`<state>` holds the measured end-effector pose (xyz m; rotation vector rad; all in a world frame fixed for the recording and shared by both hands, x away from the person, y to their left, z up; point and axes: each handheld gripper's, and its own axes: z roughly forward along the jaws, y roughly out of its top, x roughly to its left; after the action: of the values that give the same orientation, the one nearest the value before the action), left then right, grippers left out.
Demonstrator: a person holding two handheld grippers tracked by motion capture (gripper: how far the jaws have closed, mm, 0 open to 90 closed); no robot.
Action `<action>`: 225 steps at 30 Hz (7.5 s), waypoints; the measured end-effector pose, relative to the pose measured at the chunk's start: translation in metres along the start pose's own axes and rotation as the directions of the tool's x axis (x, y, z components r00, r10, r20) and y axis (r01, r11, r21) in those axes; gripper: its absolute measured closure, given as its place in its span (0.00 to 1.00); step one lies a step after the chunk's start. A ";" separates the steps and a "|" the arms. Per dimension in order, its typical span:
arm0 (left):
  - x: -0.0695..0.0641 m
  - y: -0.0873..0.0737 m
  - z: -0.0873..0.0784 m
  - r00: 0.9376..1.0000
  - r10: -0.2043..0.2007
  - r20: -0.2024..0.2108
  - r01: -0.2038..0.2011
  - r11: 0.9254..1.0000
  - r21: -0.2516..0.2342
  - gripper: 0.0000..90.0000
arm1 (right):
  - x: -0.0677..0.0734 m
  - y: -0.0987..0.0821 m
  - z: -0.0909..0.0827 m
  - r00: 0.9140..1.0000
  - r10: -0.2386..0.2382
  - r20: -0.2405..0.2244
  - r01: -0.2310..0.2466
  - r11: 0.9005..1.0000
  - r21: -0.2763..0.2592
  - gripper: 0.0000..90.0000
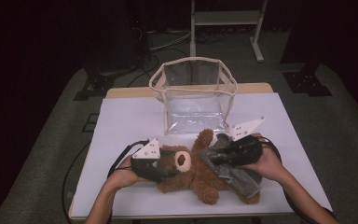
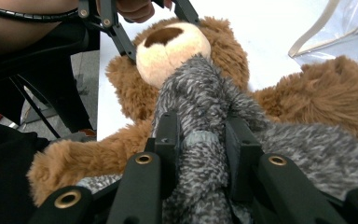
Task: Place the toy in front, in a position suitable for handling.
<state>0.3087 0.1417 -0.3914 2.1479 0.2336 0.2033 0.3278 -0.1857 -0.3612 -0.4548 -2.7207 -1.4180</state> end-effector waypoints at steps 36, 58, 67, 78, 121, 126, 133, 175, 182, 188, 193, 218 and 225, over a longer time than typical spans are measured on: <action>0.007 -0.002 0.002 1.000 -0.015 -0.015 0.015 1.000 -0.004 0.34 | 0.005 -0.001 -0.015 0.999 0.013 0.040 -0.012 0.999 -0.045 0.76; 0.008 0.003 0.003 0.995 -0.021 -0.098 0.023 1.000 0.017 0.36 | 0.008 -0.002 -0.007 1.000 0.008 0.023 -0.007 0.999 -0.043 0.76; 0.008 0.002 0.004 0.994 -0.028 -0.106 0.029 1.000 0.009 0.36 | 0.018 0.016 0.025 0.998 -0.045 -0.046 0.045 0.999 -0.003 0.76; 0.010 0.001 0.003 0.995 -0.038 -0.096 0.039 0.999 0.008 0.35 | 0.025 -0.013 -0.001 0.999 -0.021 -0.029 0.020 1.000 -0.022 0.76; -0.006 0.012 0.000 0.999 0.034 0.039 -0.032 0.999 -0.038 0.33 | -0.008 -0.016 -0.005 0.997 0.071 0.022 -0.069 0.994 -0.086 0.75; -0.008 0.011 0.004 0.998 0.052 0.046 -0.052 0.999 -0.004 0.38 | -0.002 -0.012 -0.008 0.998 0.046 0.035 -0.043 0.996 -0.073 0.76; -0.010 0.011 0.004 0.997 0.067 0.048 -0.067 0.998 0.005 0.39 | -0.009 -0.002 -0.011 0.997 0.042 0.057 -0.038 0.996 -0.075 0.75; -0.007 0.011 0.008 0.996 -0.009 0.084 0.013 0.999 -0.036 0.41 | -0.018 -0.042 -0.039 0.985 0.126 0.116 -0.119 0.990 -0.071 0.75; -0.010 0.013 0.010 0.997 0.009 0.081 -0.008 1.000 -0.021 0.40 | -0.019 -0.033 -0.036 0.987 0.111 0.116 -0.103 0.992 -0.078 0.75; -0.010 0.012 0.009 0.997 0.010 0.080 -0.008 1.000 -0.024 0.40 | -0.026 -0.036 -0.032 0.986 0.126 0.112 -0.118 0.990 -0.074 0.75; -0.010 0.014 0.010 0.997 0.016 0.076 -0.015 1.000 -0.021 0.40 | -0.032 -0.052 -0.041 0.977 0.170 0.127 -0.160 0.983 -0.086 0.75; -0.010 0.015 0.012 0.997 0.020 0.075 -0.019 1.000 -0.017 0.40 | -0.034 0.004 0.006 0.996 0.078 0.048 -0.076 0.996 -0.035 0.75; -0.010 0.015 0.012 0.997 0.019 0.072 -0.018 1.000 -0.018 0.40 | -0.042 -0.030 -0.021 0.984 0.158 0.079 -0.152 0.986 -0.067 0.75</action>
<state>0.3034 0.1217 -0.3861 2.1362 0.1698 0.1372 0.3574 -0.2286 -0.3797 -0.7291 -2.6432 -1.4752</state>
